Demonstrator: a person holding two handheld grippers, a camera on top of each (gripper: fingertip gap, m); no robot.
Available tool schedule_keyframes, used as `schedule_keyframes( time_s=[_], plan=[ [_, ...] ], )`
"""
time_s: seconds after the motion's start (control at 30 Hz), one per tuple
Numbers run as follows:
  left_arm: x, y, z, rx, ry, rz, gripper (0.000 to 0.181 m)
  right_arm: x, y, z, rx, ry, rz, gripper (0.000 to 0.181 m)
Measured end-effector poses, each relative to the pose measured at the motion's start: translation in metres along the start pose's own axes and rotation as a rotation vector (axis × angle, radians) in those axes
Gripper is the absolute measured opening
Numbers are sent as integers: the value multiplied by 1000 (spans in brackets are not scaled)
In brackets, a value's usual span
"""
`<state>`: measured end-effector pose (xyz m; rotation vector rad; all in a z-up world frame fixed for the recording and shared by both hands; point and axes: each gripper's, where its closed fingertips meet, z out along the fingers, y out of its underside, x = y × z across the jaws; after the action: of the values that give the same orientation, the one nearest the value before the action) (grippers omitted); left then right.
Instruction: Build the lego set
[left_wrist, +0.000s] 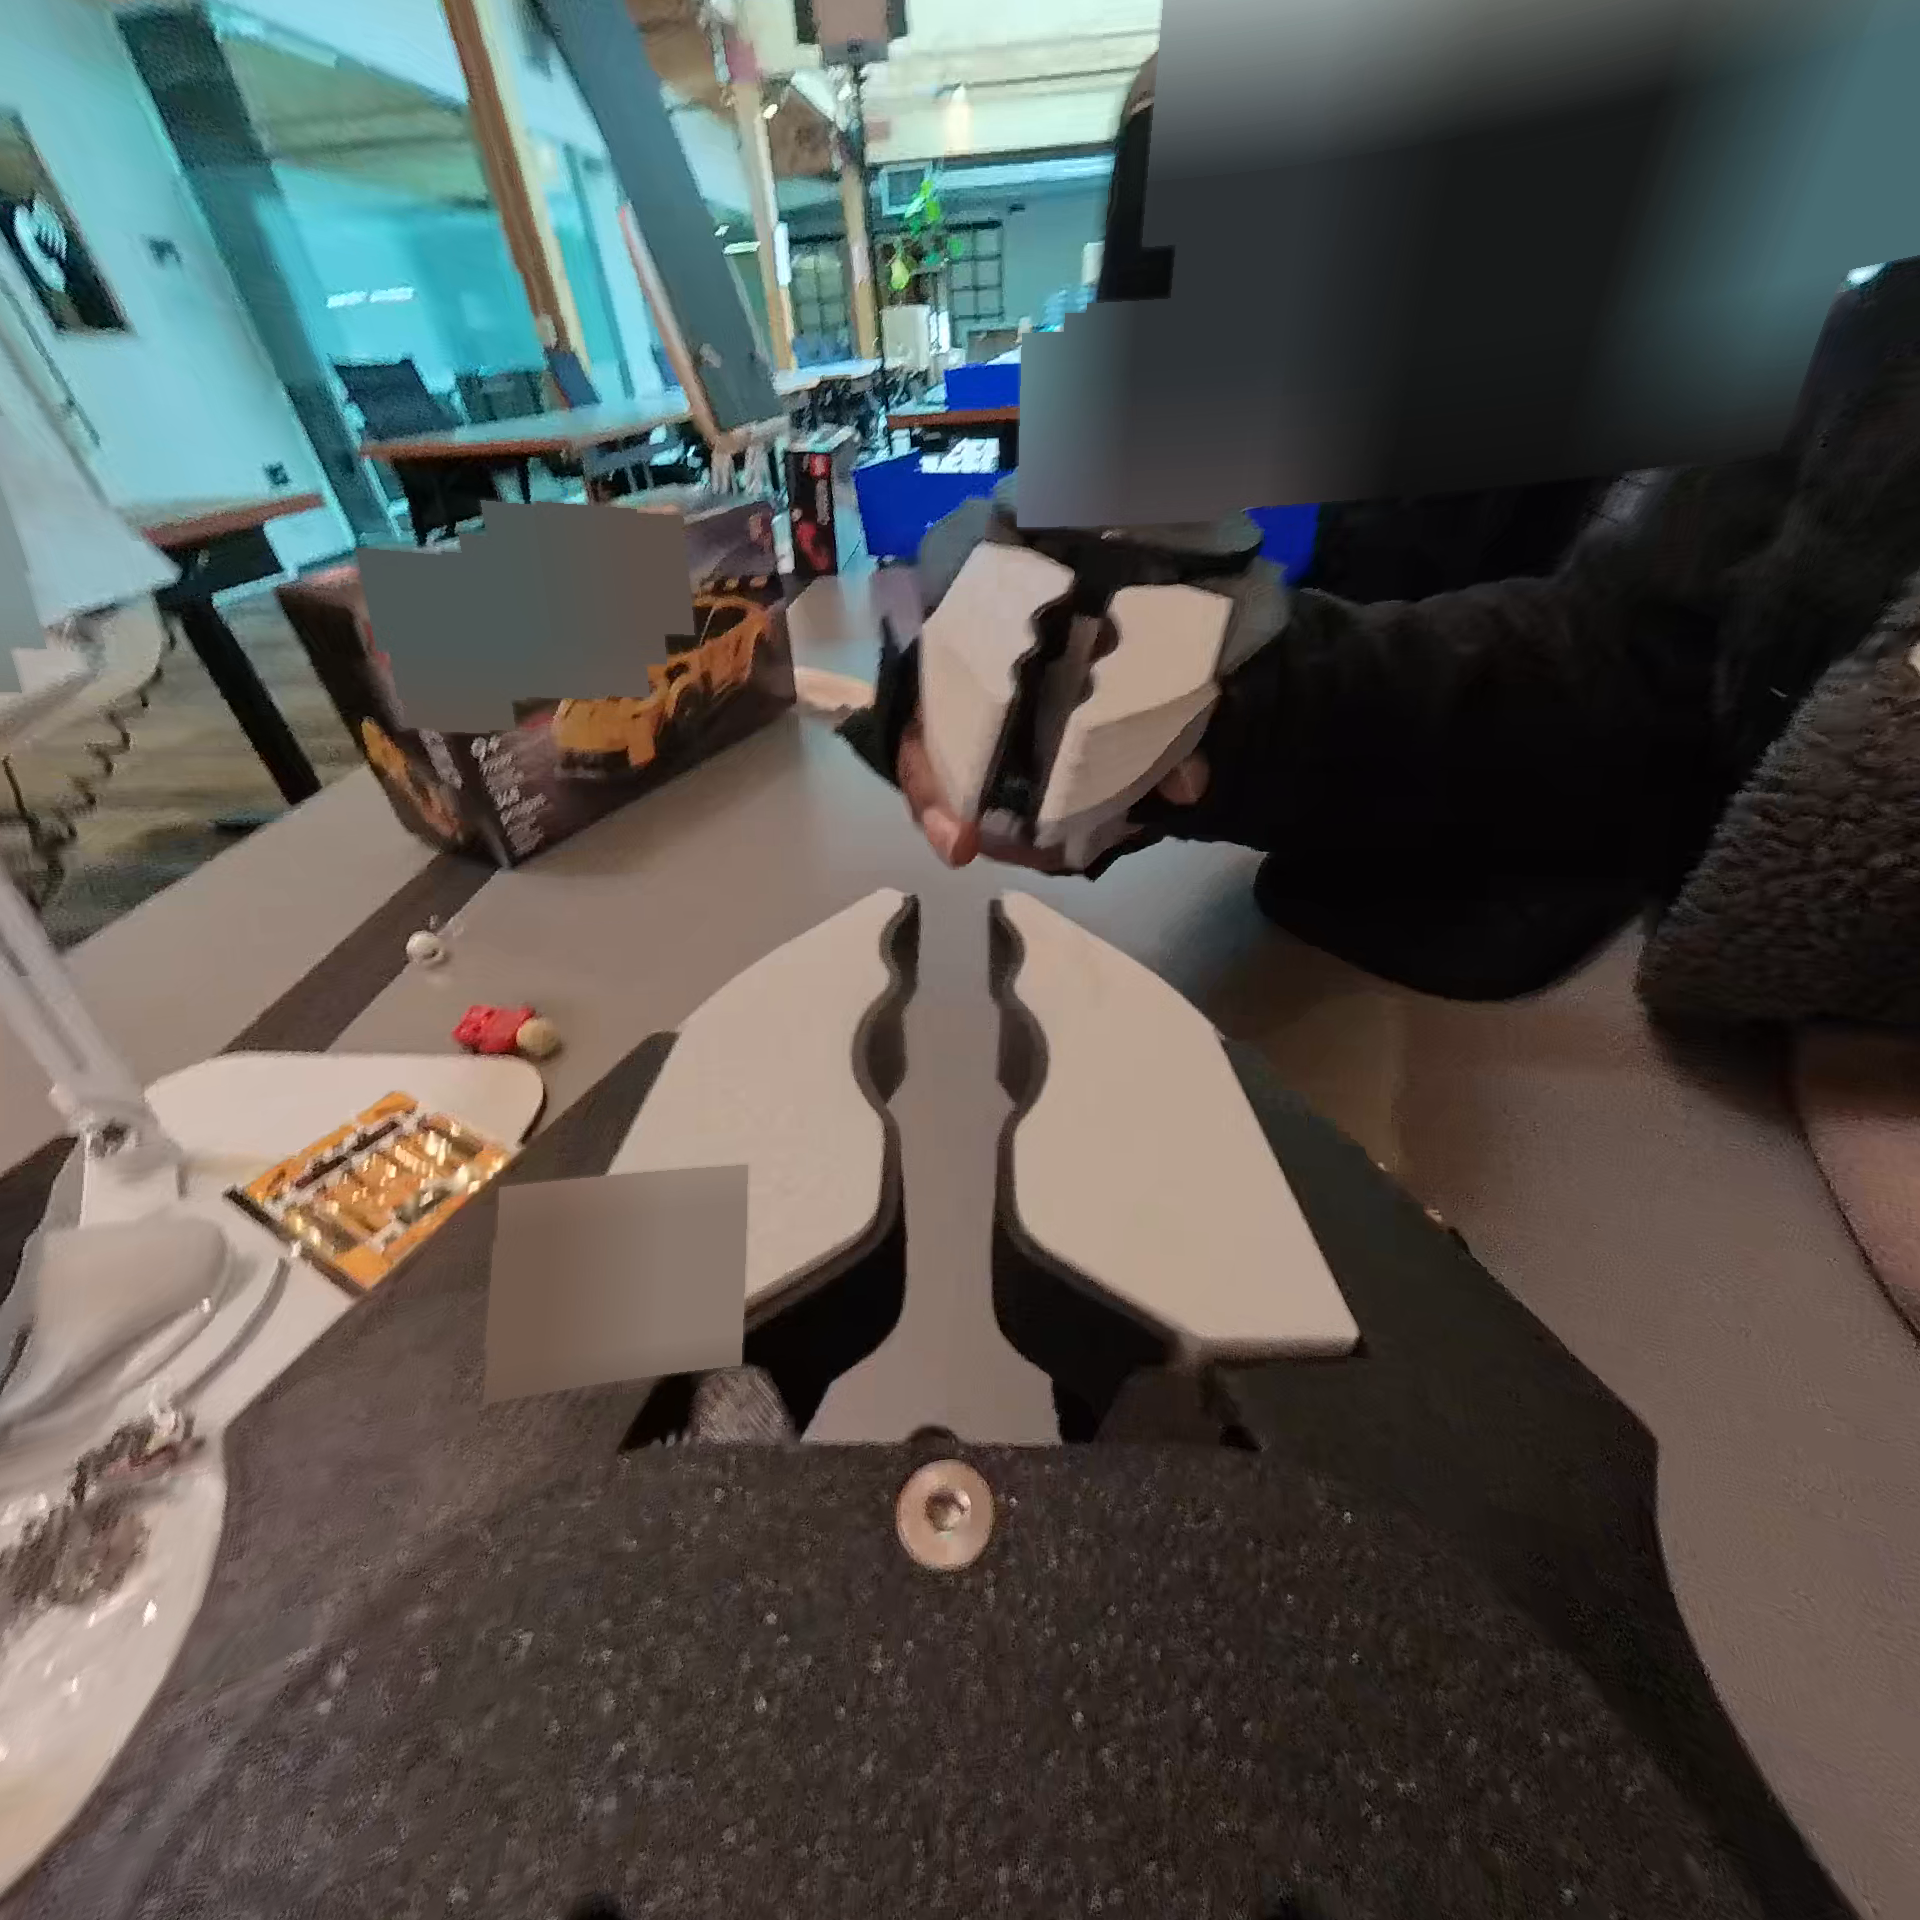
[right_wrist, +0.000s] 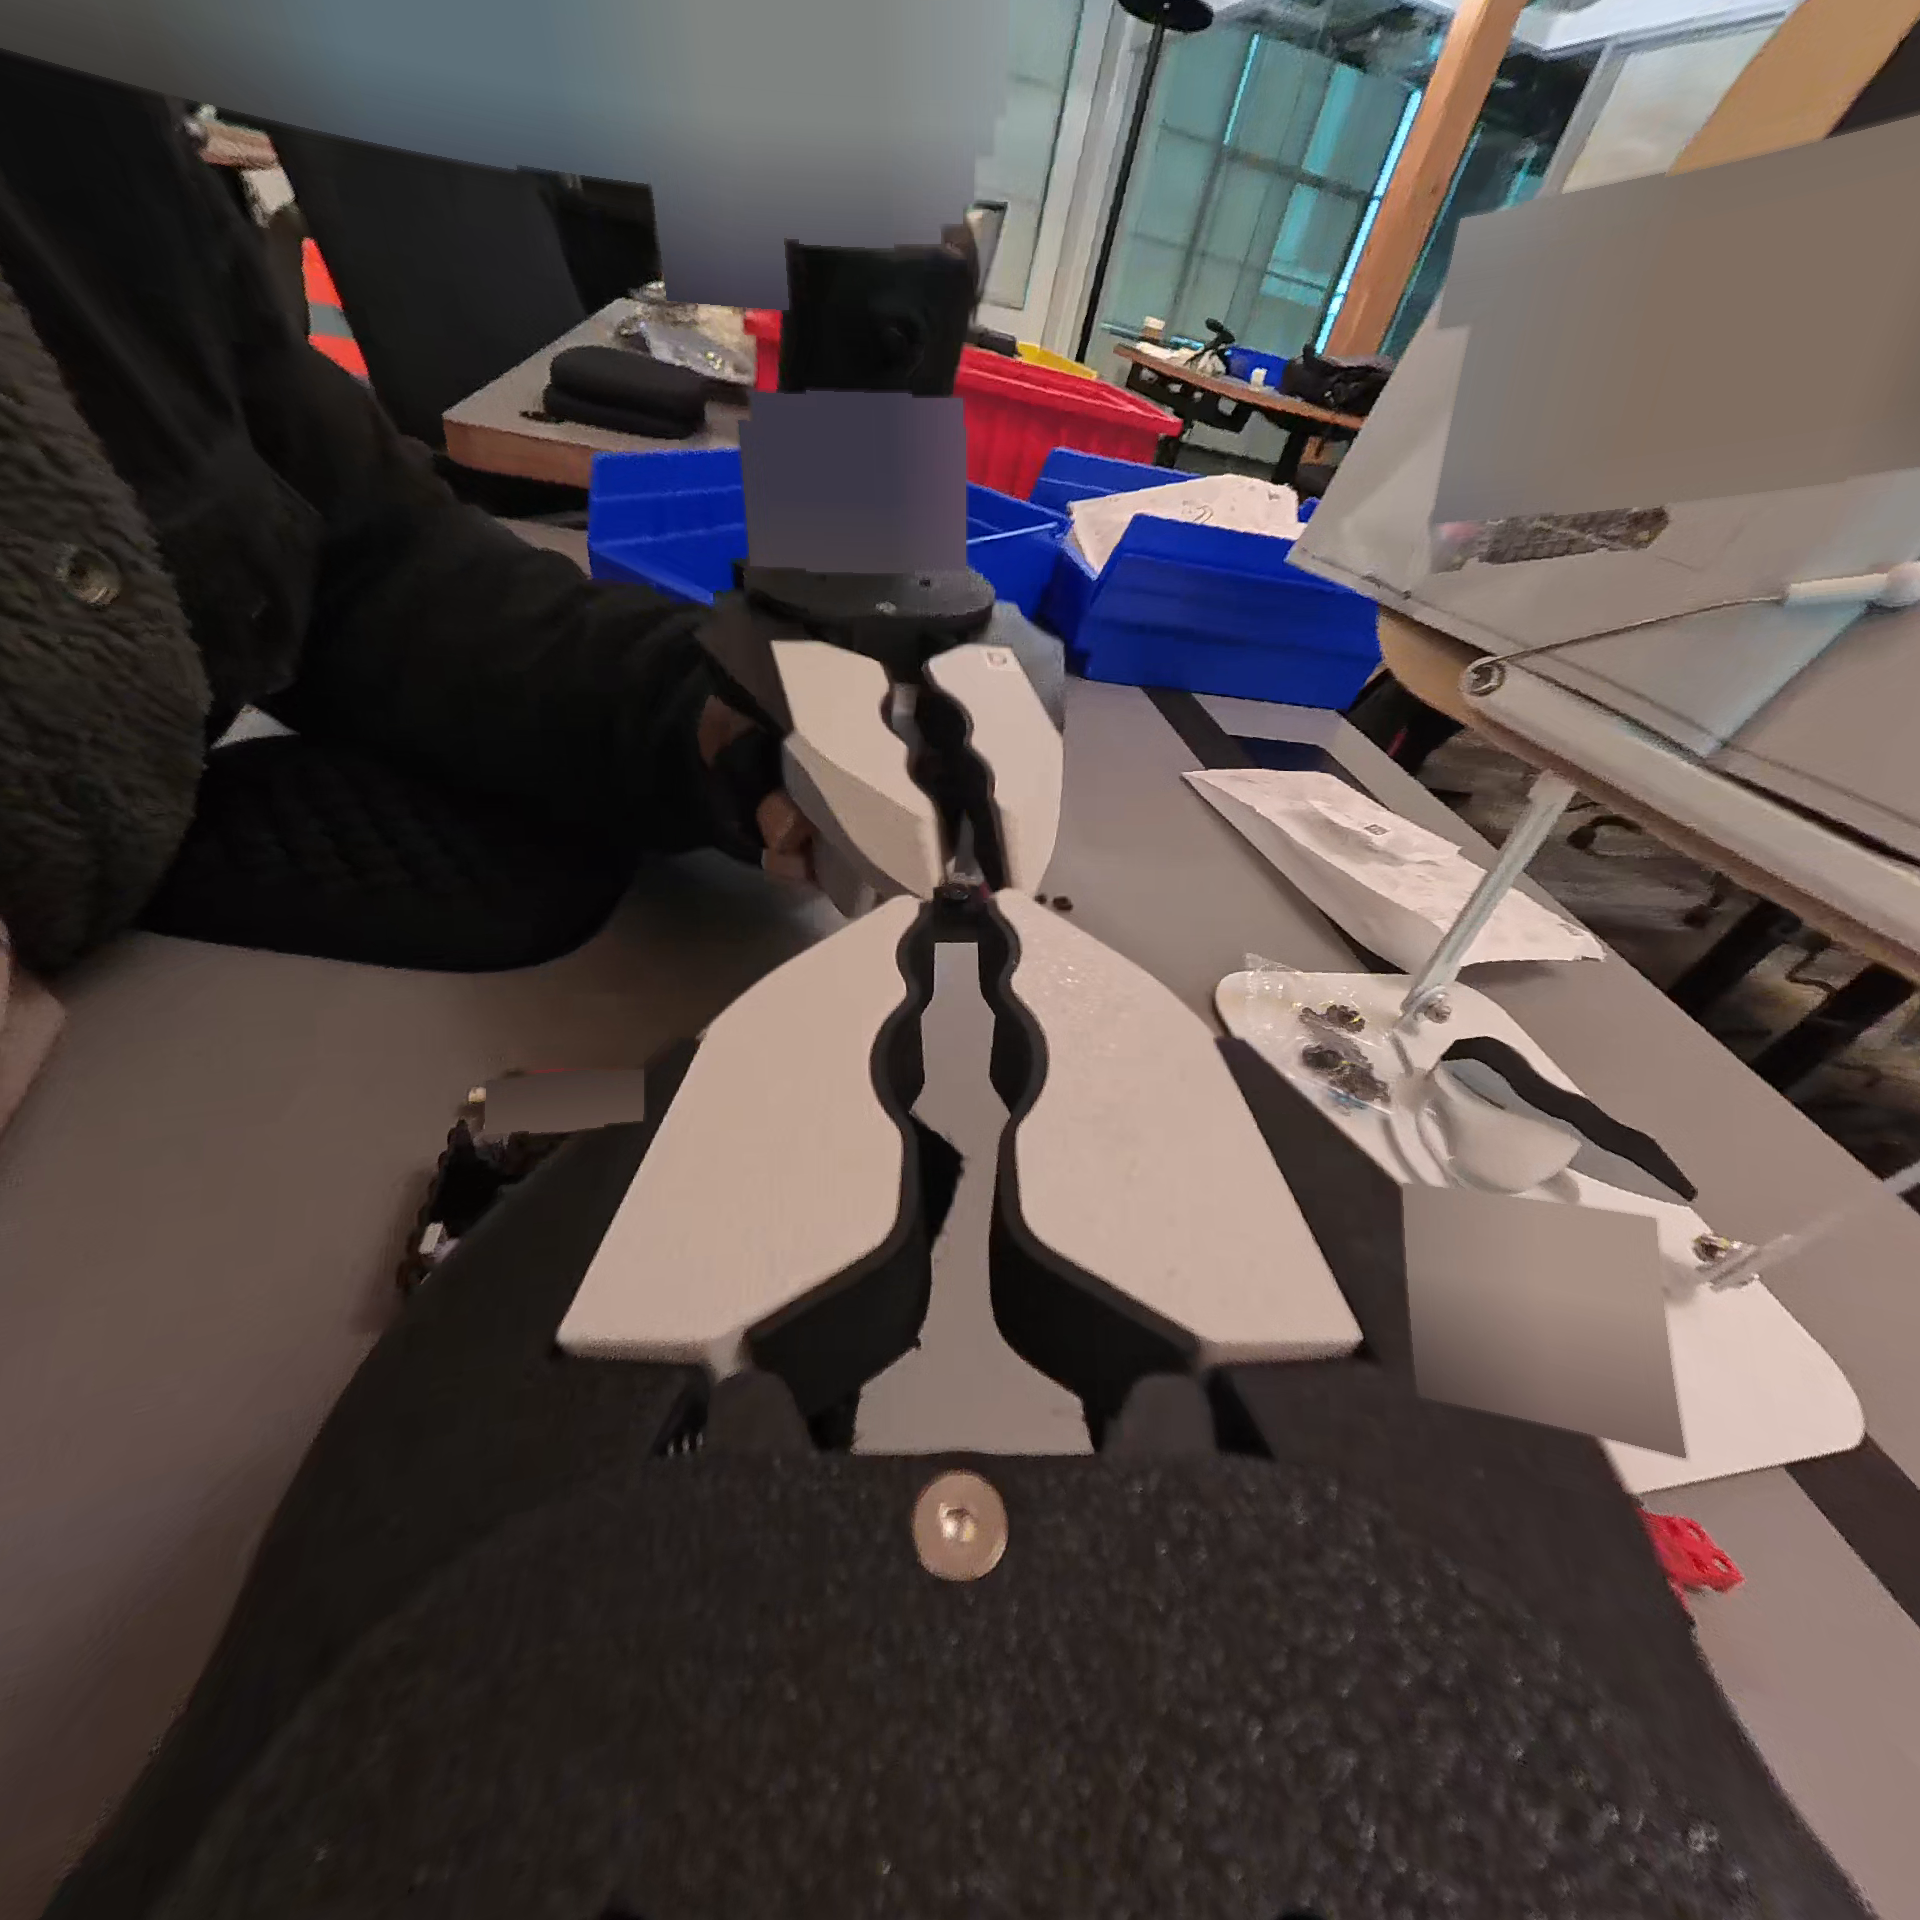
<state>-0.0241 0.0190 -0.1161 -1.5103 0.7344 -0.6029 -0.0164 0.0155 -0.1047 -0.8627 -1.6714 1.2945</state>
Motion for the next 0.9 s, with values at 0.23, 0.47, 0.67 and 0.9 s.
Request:
schedule_keyframes(
  time_s=[0.23, 0.47, 0.67, 0.9],
  plan=[
    [24, -1, 5, -1, 74, 134, 10, -16, 6, 4, 7, -92, -12, 8],
    [26, 1, 5, -31, 25, 268, 7, -20, 6, 2, -2, -93, -82, 8],
    [28, 3, 6, -72, -21, 410, 6, -24, 6, 0, -39, -89, -159, 10],
    [27, 8, 8, -106, -47, 471, 7, -24, 7, 2, -54, -71, -184, 5]
  ],
)
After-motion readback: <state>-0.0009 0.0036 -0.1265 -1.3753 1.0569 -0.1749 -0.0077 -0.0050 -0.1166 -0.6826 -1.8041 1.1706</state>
